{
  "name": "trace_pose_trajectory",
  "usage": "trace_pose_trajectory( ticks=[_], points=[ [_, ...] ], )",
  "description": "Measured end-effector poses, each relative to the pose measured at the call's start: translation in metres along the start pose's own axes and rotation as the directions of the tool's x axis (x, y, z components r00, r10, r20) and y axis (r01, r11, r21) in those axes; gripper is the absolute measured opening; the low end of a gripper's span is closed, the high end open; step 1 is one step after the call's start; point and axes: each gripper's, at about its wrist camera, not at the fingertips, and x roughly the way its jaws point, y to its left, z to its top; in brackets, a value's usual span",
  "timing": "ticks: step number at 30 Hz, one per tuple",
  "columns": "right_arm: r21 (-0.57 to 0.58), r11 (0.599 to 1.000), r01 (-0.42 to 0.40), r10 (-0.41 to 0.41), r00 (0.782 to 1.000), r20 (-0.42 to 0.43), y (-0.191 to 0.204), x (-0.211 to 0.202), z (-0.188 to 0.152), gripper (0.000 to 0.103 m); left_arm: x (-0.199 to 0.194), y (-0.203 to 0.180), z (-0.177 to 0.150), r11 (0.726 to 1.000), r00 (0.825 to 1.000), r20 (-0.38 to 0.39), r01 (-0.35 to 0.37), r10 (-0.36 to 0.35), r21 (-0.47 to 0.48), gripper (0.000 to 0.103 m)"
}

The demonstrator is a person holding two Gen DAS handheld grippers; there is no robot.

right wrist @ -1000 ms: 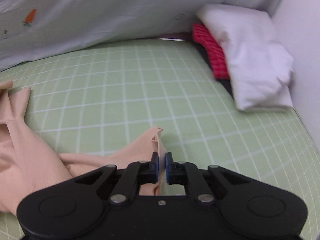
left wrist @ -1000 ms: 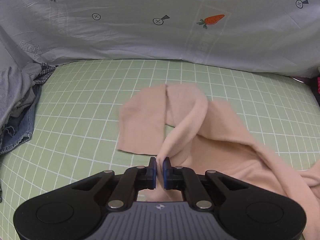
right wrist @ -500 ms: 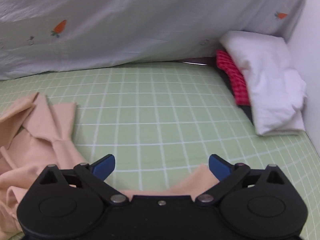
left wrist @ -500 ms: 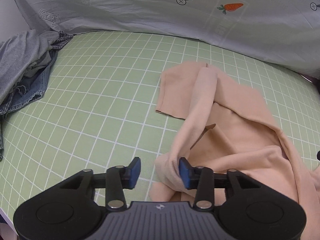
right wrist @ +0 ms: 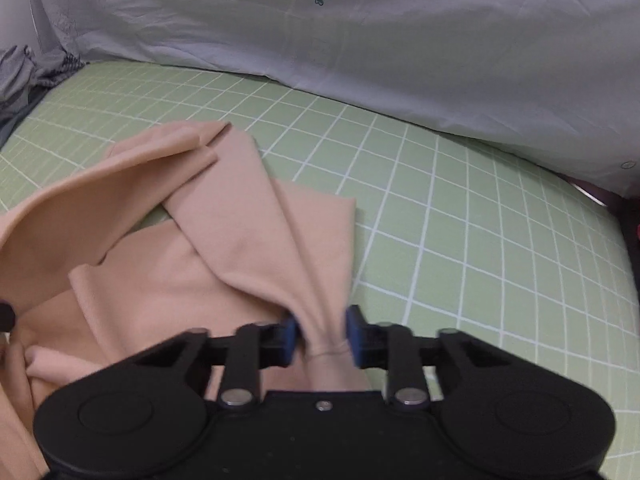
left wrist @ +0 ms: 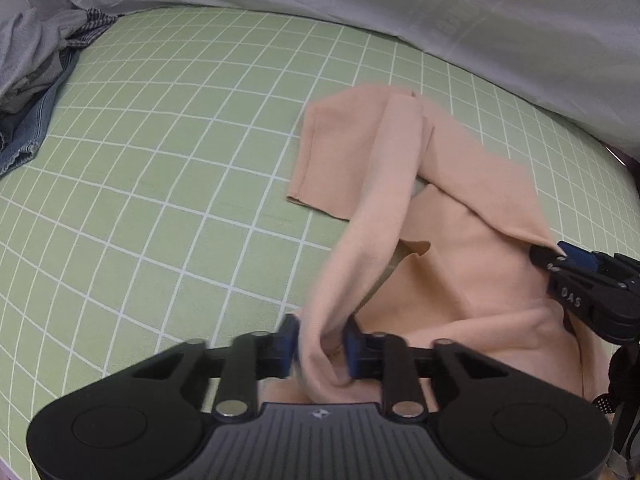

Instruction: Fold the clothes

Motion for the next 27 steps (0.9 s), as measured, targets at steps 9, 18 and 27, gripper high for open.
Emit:
trace_pose_trajectory(
  ticks=[9,18,27],
  points=[
    [0.318,0.924,0.213,-0.269,0.953,0.143,-0.118,-0.030,0.015,0.005,-0.018,0.058,0.061,0.970,0.948,0.223,-0.204,0.229,-0.130,0.012],
    [0.444,0.817,0.367,-0.431,0.901,0.047,-0.157,-0.038,-0.001,0.040,-0.019,0.051,0.107,0.971,0.928,0.310,-0.156,0.208,-0.183,0.058],
    [0.539,0.809,0.232,-0.312,0.948,0.060,-0.073,-0.069,-0.037,0.103,-0.020,0.027,0.029,0.989,0.976,0.212,-0.020,0.050,-0.144,0.091]
  ],
)
